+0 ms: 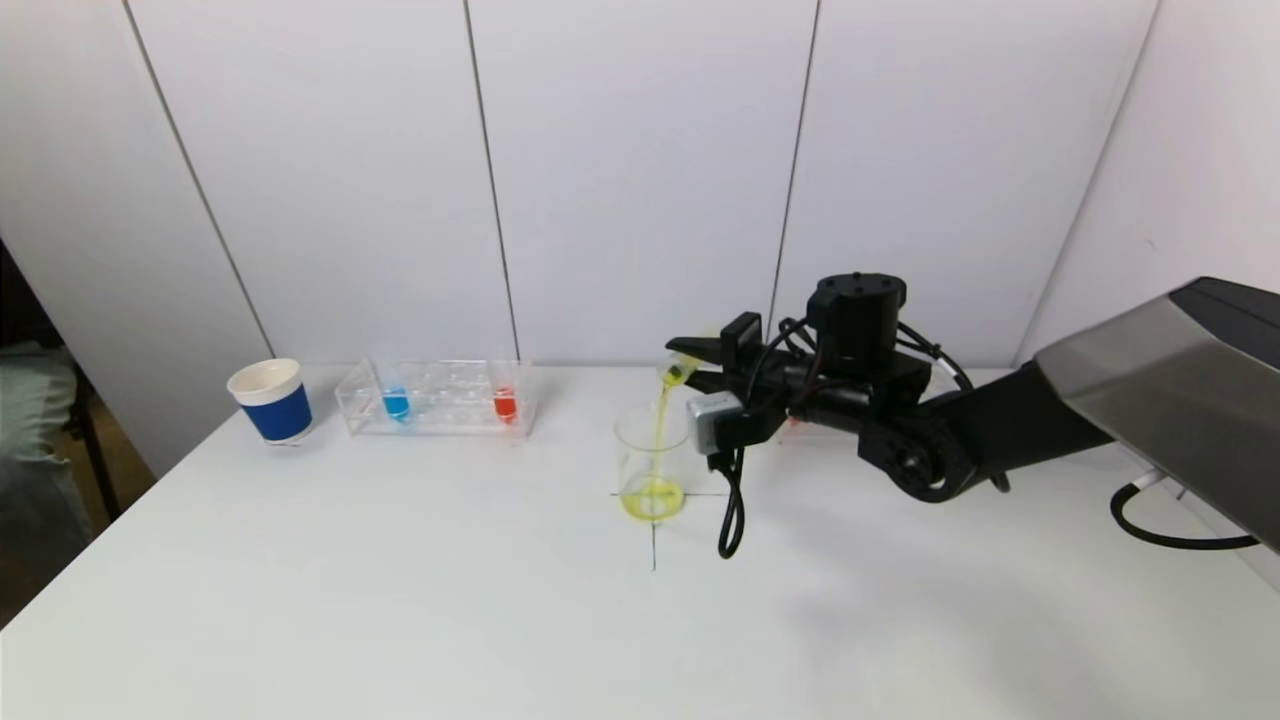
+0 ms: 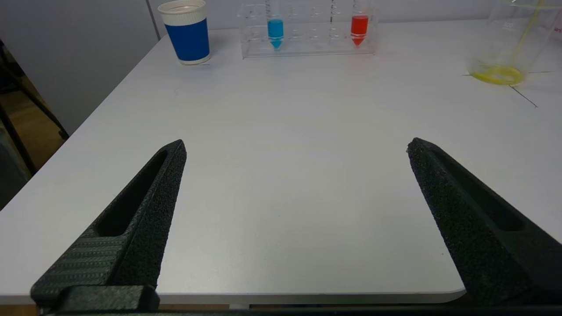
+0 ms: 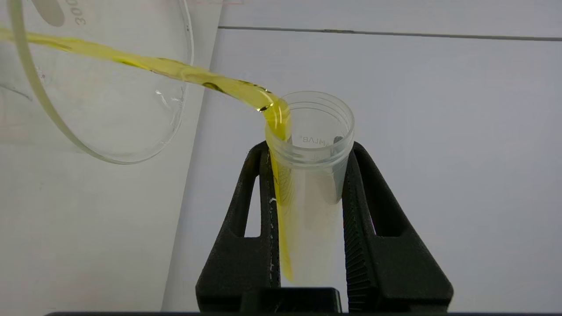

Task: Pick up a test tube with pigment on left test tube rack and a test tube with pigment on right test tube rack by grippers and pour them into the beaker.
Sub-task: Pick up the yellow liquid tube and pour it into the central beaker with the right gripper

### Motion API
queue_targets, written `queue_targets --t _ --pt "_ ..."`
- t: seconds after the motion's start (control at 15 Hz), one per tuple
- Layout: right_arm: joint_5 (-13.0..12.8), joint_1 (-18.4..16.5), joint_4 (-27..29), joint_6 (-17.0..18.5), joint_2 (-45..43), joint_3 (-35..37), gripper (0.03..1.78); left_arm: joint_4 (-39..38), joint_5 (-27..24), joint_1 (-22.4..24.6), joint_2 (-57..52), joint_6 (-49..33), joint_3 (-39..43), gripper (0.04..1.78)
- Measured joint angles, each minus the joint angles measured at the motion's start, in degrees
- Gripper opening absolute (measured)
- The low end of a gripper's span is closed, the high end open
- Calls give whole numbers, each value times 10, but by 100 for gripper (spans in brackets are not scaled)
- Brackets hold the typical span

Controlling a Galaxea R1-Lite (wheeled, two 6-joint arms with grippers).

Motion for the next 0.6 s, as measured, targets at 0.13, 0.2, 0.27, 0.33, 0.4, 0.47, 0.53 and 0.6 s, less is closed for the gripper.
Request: queue_targets --t 0.13,0.2,0.27,0.33,0.4,0.47,0.53,0.6 --pt "0 0 5 -10 1 -3 47 0 0 0 0 0 0 176" --pt "0 0 9 -16 1 -3 47 0 0 0 0 0 0 176" --pt "0 0 13 -21 1 -3 47 0 0 0 0 0 0 176" --pt "0 0 16 -27 1 -5 47 0 0 0 0 0 0 176" --pt "0 0 19 -31 1 -8 47 0 0 0 0 0 0 176" --pt "0 0 25 -36 1 -9 47 0 0 0 0 0 0 176" --pt "0 0 27 -43 1 -11 47 0 0 0 0 0 0 176" --pt "-1 0 27 -47 1 -12 47 0 0 0 0 0 0 176"
